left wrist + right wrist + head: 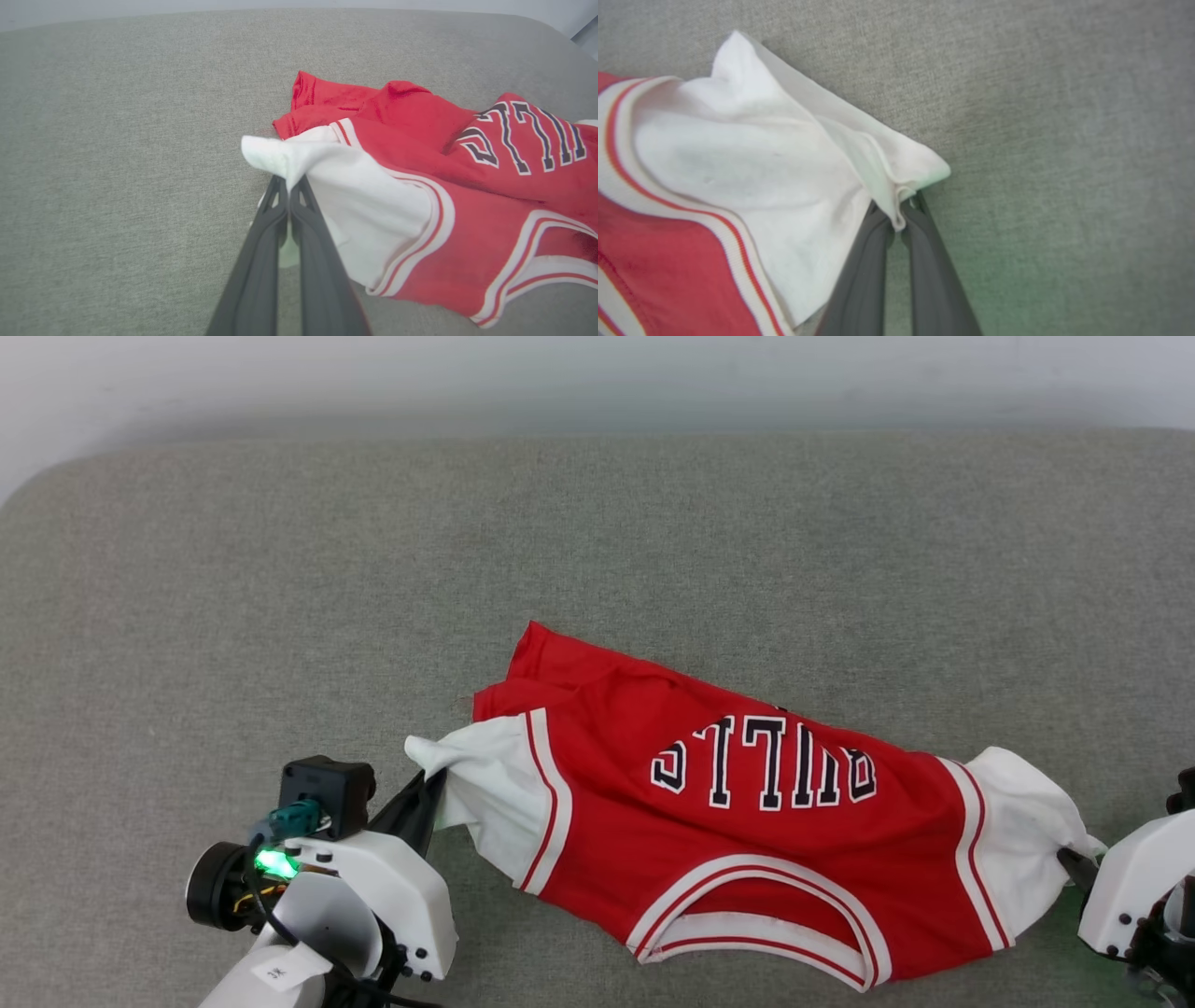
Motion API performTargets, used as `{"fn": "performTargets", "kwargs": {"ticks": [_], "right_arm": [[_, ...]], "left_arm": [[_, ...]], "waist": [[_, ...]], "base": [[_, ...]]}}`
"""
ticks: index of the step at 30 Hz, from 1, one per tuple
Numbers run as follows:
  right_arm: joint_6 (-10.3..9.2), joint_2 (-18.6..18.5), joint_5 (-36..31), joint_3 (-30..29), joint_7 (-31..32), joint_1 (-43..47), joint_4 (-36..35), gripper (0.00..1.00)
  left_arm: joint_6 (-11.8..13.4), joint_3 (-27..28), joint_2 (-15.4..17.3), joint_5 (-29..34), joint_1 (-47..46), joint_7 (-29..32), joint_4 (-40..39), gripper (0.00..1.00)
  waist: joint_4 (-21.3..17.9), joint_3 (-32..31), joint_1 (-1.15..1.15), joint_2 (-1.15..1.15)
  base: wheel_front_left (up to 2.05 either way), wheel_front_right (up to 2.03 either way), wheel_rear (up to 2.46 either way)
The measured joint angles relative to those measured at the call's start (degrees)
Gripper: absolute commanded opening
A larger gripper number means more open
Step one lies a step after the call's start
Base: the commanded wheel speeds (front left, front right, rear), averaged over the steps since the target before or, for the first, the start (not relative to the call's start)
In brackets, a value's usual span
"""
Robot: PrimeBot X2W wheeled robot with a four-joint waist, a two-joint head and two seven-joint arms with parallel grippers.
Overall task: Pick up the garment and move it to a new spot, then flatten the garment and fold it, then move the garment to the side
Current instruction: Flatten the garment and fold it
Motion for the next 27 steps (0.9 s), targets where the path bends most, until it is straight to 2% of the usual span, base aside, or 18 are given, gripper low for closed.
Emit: {"fn": "performTargets", "kwargs": {"ticks": [8,15,21,27], "right_arm": [[0.11,0.77,-0.98,1.22,-6.99,0.12,-10.84,0.0],[0.11,2.26,-4.24,0.57,-9.76,-7.84,-15.72,0.0],[0.11,2.04,-6.13,1.51,-11.62,-20.47,-14.71,0.0],[0.11,0.81,-7.44,2.98,-14.49,-34.64,-10.24,0.0]], "left_arm": [[-0.59,4.09,-0.63,-3.37,-0.31,-4.37,-0.63,0.0],[-2.05,7.14,-0.54,-3.1,-10.69,-6.37,0.08,0.0],[-5.06,8.08,-2.25,-2.78,-24.86,-8.57,7.05,0.0],[-7.82,9.87,-4.43,-2.88,-40.36,-11.95,16.92,0.0]], "waist": [[-2.22,-4.55,0.0,0.0],[-4.18,-4.99,0.0,0.0],[-4.3,-2.31,0.0,0.0],[-4.16,1.83,0.0,0.0]], "base": [[0.0,0.0,0.0],[0.0,0.0,0.0],[0.0,0.0,0.0],[0.0,0.0,0.0]]}}
